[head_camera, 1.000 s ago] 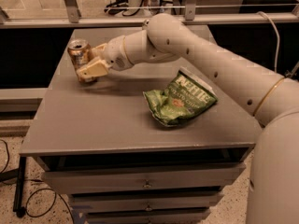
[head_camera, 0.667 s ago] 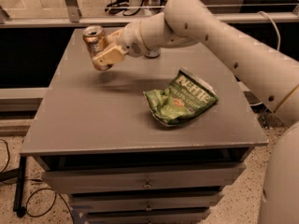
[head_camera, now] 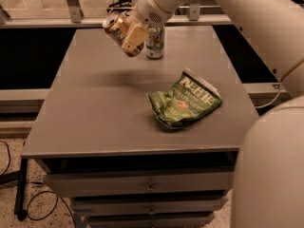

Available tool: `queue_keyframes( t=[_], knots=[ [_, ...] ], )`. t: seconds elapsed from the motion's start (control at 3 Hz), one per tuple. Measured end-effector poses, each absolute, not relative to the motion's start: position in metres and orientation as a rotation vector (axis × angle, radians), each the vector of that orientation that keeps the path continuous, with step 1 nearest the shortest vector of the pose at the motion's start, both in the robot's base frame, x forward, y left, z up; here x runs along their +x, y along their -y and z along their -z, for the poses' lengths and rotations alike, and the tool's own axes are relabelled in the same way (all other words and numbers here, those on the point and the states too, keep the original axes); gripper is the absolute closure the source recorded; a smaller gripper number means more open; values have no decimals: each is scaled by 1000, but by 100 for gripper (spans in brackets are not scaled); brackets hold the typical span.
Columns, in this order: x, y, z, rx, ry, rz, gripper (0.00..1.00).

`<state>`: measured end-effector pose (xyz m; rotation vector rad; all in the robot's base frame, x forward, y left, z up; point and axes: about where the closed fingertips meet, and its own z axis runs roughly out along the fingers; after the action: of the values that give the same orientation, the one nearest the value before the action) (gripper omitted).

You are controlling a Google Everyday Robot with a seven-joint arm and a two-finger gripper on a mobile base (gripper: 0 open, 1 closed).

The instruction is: Knock orange can over

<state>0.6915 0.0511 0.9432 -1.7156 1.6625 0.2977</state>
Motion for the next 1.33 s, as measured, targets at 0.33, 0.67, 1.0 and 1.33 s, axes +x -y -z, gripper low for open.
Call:
queue_keyframes(
  t=[0.33, 0.67, 1.0, 1.33],
  knots=[
    [692, -22, -908, -1988, -1759, -80, 100],
    [674, -9, -874, -2267, -1790, 45, 100],
    [658, -14, -857, -2437, -1750, 59, 82],
    [647, -26, -854, -2502, -1695, 30, 59]
  ],
)
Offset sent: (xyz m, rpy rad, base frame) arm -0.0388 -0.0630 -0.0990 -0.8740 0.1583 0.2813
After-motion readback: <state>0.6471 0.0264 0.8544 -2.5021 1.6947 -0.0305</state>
